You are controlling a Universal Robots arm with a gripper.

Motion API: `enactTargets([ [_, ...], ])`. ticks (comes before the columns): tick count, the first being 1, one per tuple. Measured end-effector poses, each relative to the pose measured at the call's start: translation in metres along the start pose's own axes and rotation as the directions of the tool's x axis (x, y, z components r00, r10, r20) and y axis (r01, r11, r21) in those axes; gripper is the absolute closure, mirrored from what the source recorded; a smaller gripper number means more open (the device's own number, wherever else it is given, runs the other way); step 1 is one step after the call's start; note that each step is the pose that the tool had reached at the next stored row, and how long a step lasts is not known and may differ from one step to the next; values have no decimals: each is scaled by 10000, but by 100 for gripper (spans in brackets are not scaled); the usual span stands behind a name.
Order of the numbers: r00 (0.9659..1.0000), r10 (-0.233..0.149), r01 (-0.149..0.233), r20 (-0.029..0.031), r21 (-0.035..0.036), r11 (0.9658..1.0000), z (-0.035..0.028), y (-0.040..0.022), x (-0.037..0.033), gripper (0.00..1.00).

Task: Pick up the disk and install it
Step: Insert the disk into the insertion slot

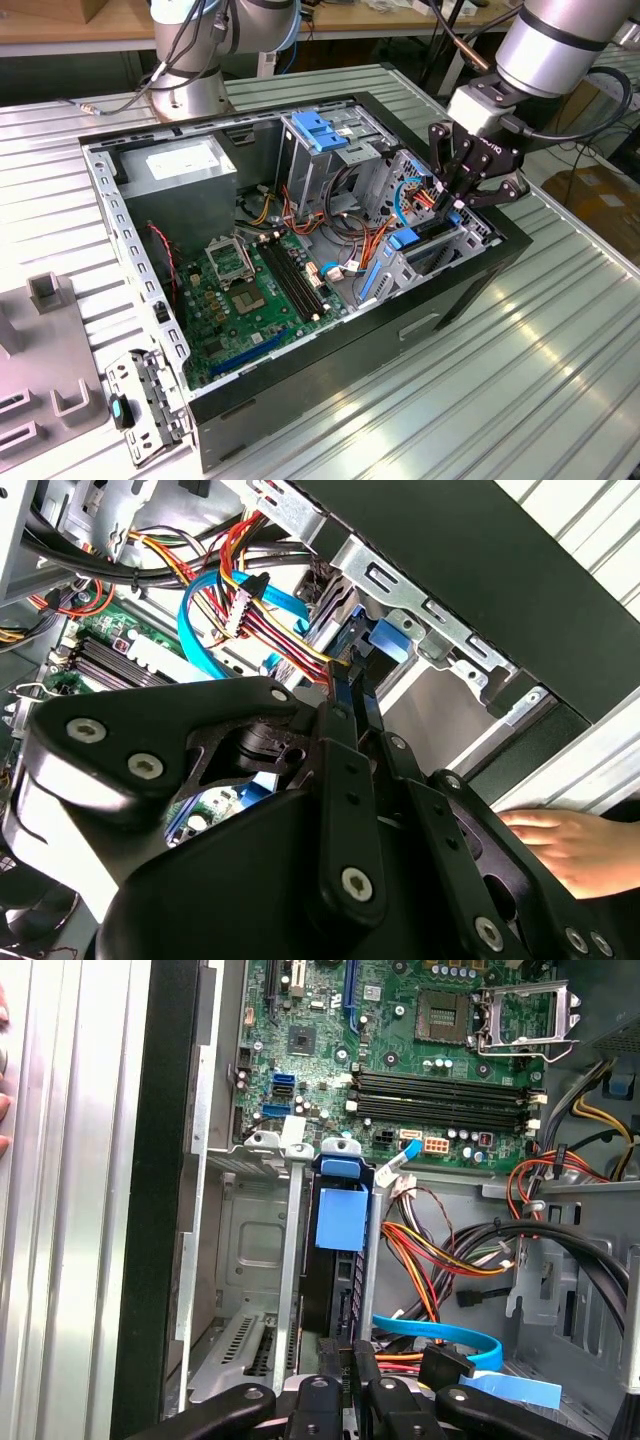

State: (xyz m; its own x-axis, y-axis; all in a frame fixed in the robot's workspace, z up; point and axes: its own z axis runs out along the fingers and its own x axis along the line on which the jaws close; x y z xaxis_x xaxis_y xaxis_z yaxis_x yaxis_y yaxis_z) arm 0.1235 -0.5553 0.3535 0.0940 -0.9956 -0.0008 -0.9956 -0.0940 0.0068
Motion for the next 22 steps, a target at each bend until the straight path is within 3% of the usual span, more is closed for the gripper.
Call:
enactTargets([
  [9,9998,204,-204,-6,8,9998,41,35,-3,83],
  [22,9990,439,-439,-9,9,9990,67,35,-3,83],
])
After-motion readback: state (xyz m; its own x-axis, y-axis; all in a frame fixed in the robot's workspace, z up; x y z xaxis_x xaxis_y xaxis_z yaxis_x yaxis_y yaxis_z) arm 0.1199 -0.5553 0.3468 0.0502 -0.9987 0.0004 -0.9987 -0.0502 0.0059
